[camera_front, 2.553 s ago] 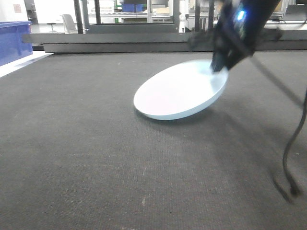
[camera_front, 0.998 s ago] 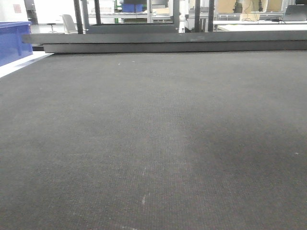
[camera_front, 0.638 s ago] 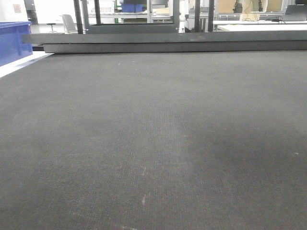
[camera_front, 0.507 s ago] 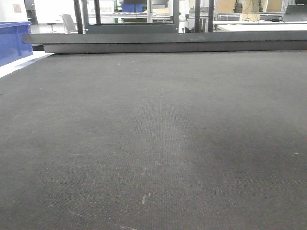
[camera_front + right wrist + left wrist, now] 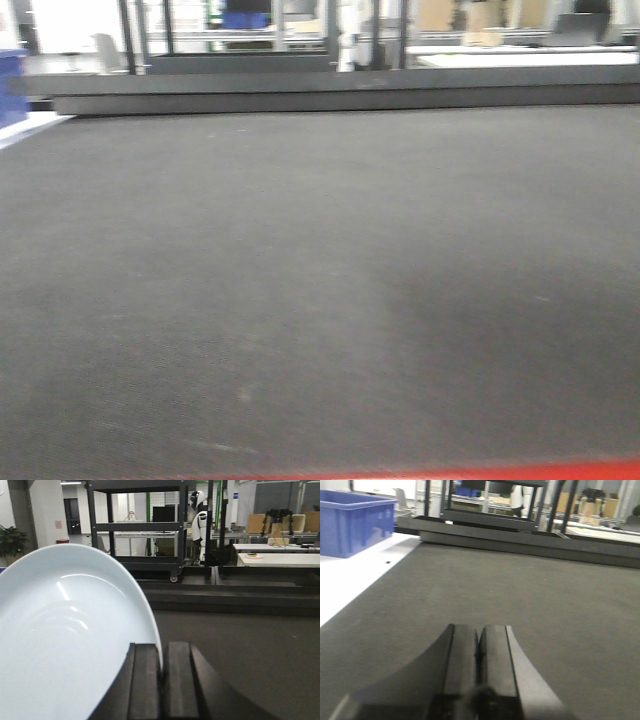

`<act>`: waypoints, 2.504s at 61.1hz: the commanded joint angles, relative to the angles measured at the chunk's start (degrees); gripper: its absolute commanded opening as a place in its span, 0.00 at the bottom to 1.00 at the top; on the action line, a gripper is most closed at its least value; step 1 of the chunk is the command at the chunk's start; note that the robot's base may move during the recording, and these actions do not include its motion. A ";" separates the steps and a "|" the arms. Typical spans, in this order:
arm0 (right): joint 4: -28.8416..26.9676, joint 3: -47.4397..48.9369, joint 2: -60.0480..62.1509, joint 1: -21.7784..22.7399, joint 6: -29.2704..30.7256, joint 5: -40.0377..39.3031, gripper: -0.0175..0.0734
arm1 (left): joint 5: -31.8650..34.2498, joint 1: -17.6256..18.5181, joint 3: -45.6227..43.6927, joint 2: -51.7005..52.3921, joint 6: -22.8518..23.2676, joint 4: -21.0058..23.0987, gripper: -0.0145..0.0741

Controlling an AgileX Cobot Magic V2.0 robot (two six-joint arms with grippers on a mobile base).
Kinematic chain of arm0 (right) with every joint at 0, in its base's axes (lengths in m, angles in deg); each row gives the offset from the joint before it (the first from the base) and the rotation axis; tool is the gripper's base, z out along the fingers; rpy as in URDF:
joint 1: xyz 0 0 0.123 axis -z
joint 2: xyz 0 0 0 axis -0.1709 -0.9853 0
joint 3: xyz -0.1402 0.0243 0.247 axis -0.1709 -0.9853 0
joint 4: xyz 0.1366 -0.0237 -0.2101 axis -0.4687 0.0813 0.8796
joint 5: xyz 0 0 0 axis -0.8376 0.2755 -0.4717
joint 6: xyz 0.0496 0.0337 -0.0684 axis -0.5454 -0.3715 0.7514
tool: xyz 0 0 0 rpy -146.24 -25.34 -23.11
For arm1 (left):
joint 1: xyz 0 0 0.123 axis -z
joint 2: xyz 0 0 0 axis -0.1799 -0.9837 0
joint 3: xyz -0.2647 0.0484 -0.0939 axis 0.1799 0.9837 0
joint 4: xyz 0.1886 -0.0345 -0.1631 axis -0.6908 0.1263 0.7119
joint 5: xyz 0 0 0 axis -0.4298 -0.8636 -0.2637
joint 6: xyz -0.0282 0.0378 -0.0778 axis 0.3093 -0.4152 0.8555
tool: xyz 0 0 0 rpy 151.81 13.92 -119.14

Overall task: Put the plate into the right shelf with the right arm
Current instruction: 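Drive the base to the shelf of blue bins holding the plate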

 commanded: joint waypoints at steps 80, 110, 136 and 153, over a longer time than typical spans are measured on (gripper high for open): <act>1.08 1.50 -0.76 -0.04 0.37 -4.99 0.25 | 5.21 -0.13 0.43 0.68 0.34 -0.01 0.11; 1.08 1.50 -0.76 -0.04 0.37 -4.99 0.25 | 5.21 -0.01 0.43 0.68 0.34 -0.01 0.11; 1.08 1.50 -0.76 -0.04 0.37 -4.99 0.25 | 5.21 -0.01 0.43 0.68 0.34 -0.01 0.11; 1.08 1.50 -0.64 -0.04 0.37 -5.05 0.25 | 5.21 -0.01 0.43 0.49 0.34 -0.01 0.11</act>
